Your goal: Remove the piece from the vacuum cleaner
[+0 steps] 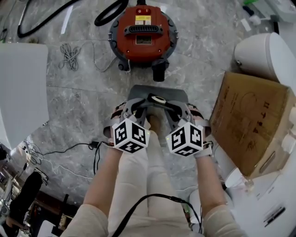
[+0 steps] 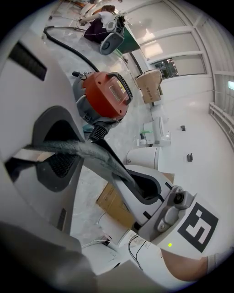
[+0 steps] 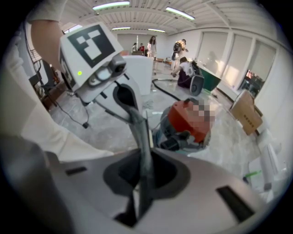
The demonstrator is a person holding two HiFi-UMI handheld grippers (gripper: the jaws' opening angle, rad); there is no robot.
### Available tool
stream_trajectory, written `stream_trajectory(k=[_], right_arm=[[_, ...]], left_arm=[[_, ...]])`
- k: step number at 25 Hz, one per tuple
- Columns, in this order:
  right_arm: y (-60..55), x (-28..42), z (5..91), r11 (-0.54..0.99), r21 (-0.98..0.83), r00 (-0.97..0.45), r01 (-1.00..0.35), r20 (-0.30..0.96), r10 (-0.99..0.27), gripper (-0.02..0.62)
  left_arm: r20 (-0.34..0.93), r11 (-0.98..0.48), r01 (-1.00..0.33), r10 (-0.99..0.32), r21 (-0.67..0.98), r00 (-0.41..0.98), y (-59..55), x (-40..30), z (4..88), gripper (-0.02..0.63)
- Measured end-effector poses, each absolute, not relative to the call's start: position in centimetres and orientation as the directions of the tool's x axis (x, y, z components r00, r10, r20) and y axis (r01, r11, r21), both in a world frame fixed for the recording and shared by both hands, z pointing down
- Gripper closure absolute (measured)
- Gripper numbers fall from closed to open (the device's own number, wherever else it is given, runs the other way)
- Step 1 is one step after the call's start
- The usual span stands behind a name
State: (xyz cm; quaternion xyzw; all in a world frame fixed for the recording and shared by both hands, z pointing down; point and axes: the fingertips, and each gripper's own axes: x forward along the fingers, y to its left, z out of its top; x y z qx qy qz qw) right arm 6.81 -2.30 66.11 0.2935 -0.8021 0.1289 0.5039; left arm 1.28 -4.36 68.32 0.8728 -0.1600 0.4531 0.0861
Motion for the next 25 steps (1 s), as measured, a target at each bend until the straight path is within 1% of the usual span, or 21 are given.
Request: stream_trajectory(k=[12, 25], right_arm=[[-0.4, 6.3, 60.0, 0.809, 0.036, -0.386, -0.586, 0.866, -0.318, 0.557], [0.6, 5.4, 52.6, 0.844, 0.055, -0.414, -0.534, 0.853, -0.317, 0.557]], left_arm=[[0.811, -0.923, -0.380, -0.174, 0.064, 0.559, -2.2, 0.7, 61.9, 0.572], [0.787, -0.914, -0.399, -0.191, 0.076, 0.587, -1.0, -0.1, 54.5, 0.571]])
